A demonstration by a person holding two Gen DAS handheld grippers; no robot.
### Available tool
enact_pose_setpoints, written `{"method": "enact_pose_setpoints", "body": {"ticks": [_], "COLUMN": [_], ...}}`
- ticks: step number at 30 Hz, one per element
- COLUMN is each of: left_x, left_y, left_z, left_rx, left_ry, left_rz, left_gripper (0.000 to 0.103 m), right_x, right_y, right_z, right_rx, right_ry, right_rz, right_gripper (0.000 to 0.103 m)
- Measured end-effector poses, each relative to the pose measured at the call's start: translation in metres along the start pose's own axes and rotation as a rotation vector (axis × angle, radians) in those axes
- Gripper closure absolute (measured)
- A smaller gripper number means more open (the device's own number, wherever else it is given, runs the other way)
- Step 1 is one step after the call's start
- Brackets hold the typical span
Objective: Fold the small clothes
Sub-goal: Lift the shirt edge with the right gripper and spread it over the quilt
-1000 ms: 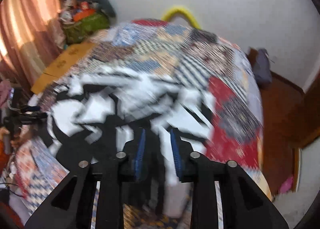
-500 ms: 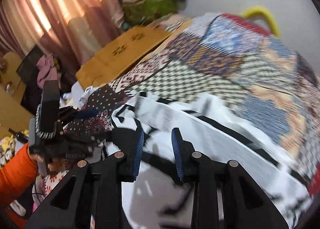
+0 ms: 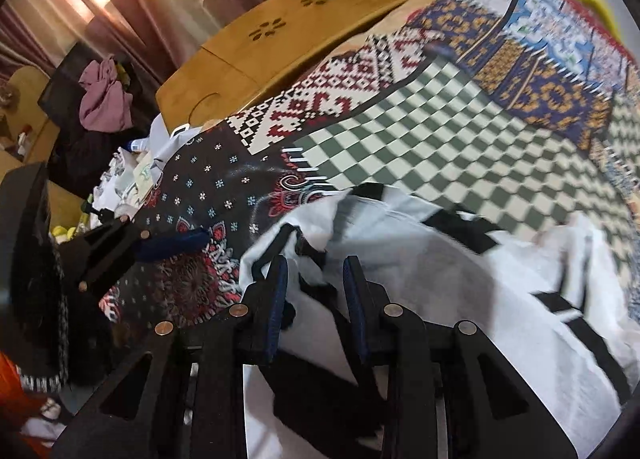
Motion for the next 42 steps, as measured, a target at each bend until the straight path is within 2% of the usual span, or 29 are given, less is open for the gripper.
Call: {"method": "enact_pose_setpoints", "body": {"ticks": [2,4,6,9,12,14,17,21,23,24,26,29,32,34,36,37,38,40,42], "left_x": [0.0,0.0,0.001,0.003,0.004,0.004,0.003,-0.007,-0.017,-0.024,-0.034,-0.036,-0.027,-0.015,-0.001,0.007,0.013,0.024,0.024], "left_y": [0.0,0.0,0.001,0.002,0.002,0.003,0.002,-0.007,-0.015,-0.022,-0.037,-0.063,-0.075,-0.078,-0.08,-0.08,-0.08,-0.078,-0.079], "left_z": [0.0,0.0,0.0,-0.001,-0.003,-0.003,-0.002,0.005,0.009,0.011,0.01,0.003,-0.012,-0.022,-0.028,-0.031,-0.033,-0.038,-0.041], "left_rx": [-0.001,0.002,0.002,0.007,0.01,0.013,0.013,-0.035,-0.06,-0.066,-0.053,0.006,0.05,0.061,0.043,0.032,0.024,0.015,0.018], "left_ry": [0.0,-0.002,-0.003,-0.011,-0.019,-0.024,-0.024,0.019,0.046,0.053,0.049,0.063,0.101,0.121,0.126,0.136,0.14,0.143,0.106], "left_rz": [-0.001,-0.002,-0.001,0.002,0.003,0.004,0.005,0.011,-0.013,-0.035,-0.067,-0.073,-0.023,0.022,0.065,0.086,0.1,0.135,0.115], "left_gripper": [0.029,0.029,0.029,0.028,0.028,0.028,0.028,0.029,0.028,0.028,0.028,0.03,0.042,0.044,0.05,0.062,0.08,0.102,0.102], "right_x": [0.007,0.008,0.003,-0.018,-0.046,-0.069,-0.096,-0.122,-0.132,-0.134,-0.139,-0.145,-0.152,-0.153,-0.149,-0.146,-0.142,-0.139,-0.14], "right_y": [-0.001,-0.001,-0.002,-0.011,-0.026,-0.034,-0.03,0.003,0.032,0.048,0.074,0.117,0.15,0.168,0.182,0.188,0.193,0.2,0.202], "right_z": [0.003,0.006,0.008,0.014,0.007,-0.001,-0.015,-0.031,-0.042,-0.047,-0.058,-0.071,-0.079,-0.081,-0.083,-0.083,-0.083,-0.082,-0.084], "right_rx": [0.005,-0.014,-0.038,-0.078,-0.052,-0.041,-0.003,0.014,0.031,0.046,0.076,0.114,0.138,0.149,0.154,0.153,0.145,0.125,0.125], "right_ry": [-0.02,-0.005,0.013,0.066,0.116,0.221,0.244,0.217,0.219,0.218,0.208,0.226,0.234,0.238,0.239,0.238,0.239,0.244,0.235], "right_rz": [0.01,0.001,-0.013,-0.092,-0.176,-0.265,-0.304,-0.276,-0.263,-0.254,-0.242,-0.199,-0.184,-0.175,-0.154,-0.141,-0.132,-0.142,-0.151], "right_gripper": [0.081,0.099,0.1,0.101,0.102,0.101,0.101,0.096,0.083,0.08,0.072,0.072,0.071,0.069,0.069,0.069,0.069,0.068,0.068]}}
Point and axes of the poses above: each gripper's, at about its wrist camera, not at the fingertips, and x roughly the way its jaws point, z to its left, y to its underside, the point moved 2 cm from there along x, roughly the way its jaws point
